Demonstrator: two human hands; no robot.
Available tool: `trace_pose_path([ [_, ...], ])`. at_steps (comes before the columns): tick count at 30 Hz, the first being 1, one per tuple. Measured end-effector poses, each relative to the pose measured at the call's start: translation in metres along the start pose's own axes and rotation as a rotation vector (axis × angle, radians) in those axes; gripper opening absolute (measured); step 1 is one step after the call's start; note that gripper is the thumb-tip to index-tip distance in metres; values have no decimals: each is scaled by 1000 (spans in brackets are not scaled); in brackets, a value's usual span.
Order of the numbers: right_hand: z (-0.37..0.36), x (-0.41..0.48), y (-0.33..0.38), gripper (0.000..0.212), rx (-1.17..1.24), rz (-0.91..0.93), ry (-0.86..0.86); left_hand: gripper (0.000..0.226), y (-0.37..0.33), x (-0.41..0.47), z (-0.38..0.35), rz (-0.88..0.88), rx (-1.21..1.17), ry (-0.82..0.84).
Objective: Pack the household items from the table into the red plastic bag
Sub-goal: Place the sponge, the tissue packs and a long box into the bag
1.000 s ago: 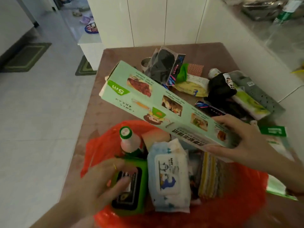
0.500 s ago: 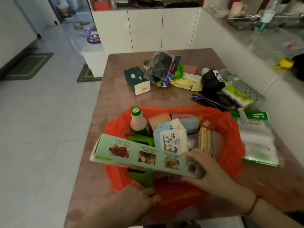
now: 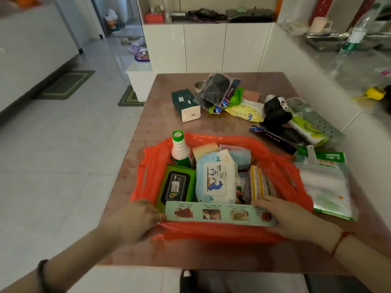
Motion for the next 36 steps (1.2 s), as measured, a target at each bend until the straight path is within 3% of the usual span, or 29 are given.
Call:
trace_pose_path([
  [3, -3, 5, 11, 63, -105, 43, 1, 21, 2, 5, 19, 18, -81, -97],
  [6, -18, 9, 25, 61, -90, 108, 23, 20, -1, 8, 18, 33, -142, -46],
  [8, -19, 6, 24, 63, -67, 114, 25, 31, 0, 6, 11, 35, -161, -7],
  [10, -13, -9, 13, 86, -33, 132, 14, 48, 0, 3, 6, 42, -166, 32],
  [12, -8, -30, -10, 95, -22, 149, 14, 60, -3, 1, 1, 36, -113, 32],
  [14, -5, -45, -28, 79, -142, 197, -64, 59, -9, 4, -4, 41, -82, 71],
  [16, -7, -56, -44, 38, -151, 202, -173, 50, -14, 9, -7, 19, -84, 87],
  [20, 4, -62, -41, 35, 178, 180, -395, 43, -23, 18, -12, -44, -48, 61],
  [22, 12, -57, -41, 34, 226, 161, -499, 45, -24, 20, -18, -50, -49, 136],
  [27, 17, -52, -48, 41, 323, 78, -414, 42, -24, 36, -8, -21, -247, 297],
  [29, 29, -58, -61, 37, 540, -17, -561, 48, -17, 47, 7, 42, -446, 323],
  [32, 42, -64, -109, 9, 740, -376, -917, 40, -8, 72, 40, 95, -648, 216],
  [33, 39, -62, -127, 17, 766, -504, -934, 40, -7, 84, 50, 94, -713, 193],
  [36, 23, -48, -158, 46, 842, -768, -765, 31, -9, 122, 62, 50, -800, 172],
])
Point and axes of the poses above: each hand's wrist, its own x-axis towards the middle knuckle, its own z-axis out of the back of the hand, y = z × x, the point moved 2 cm from there along x, towards the middle knuckle, and after that the axes turned 4 degrees about y, right-handed, at the moved point
